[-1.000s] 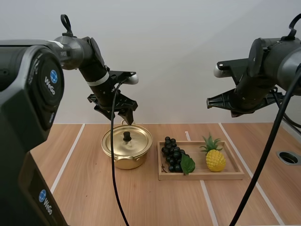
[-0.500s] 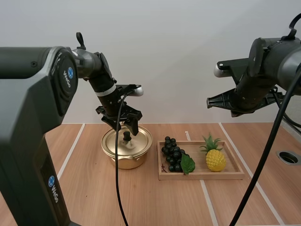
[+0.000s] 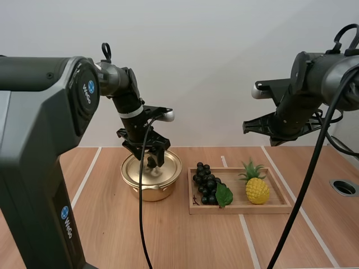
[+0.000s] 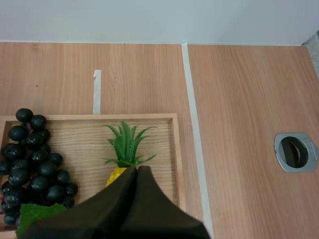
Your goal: Open the pot, put the pineapple inside, and close it
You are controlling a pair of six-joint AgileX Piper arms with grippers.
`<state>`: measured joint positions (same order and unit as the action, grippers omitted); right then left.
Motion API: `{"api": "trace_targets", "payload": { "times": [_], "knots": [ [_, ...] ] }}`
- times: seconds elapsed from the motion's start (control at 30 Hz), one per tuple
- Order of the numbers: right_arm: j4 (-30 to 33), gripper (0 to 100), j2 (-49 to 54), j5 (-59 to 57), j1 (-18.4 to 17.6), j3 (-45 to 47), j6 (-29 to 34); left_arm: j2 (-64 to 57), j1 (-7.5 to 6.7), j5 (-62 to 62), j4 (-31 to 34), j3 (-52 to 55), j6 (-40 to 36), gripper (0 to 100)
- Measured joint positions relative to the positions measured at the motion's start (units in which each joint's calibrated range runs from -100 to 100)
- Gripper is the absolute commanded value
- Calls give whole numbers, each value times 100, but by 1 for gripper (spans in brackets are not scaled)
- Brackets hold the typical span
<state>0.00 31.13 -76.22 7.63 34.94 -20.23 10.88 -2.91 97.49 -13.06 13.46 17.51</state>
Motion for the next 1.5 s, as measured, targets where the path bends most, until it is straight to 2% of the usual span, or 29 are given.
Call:
{"api": "trace_targets", "payload": {
  "times": [0.37,0.57,0.63,0.7,0.9,1.3,1.5],
  "knots": [
    [-172,0,-14,32,0,0,-75,249,-7,-202,12,-33,0,98],
    [-172,0,-14,32,0,0,-147,325,-7,-319,77,-86,0,85],
    [-172,0,-14,32,0,0,-161,338,-7,-357,93,-86,0,76],
    [-172,0,-14,32,0,0,-170,338,-7,-338,93,-86,0,62],
    [-172,0,-14,47,0,0,-174,351,-7,2,-85,-117,21,0],
    [-133,0,-25,293,0,0,-182,274,-11,35,-194,-117,30,0],
    [-47,0,-25,855,0,0,-182,-376,-11,51,-368,-64,115,0]
  ]
}}
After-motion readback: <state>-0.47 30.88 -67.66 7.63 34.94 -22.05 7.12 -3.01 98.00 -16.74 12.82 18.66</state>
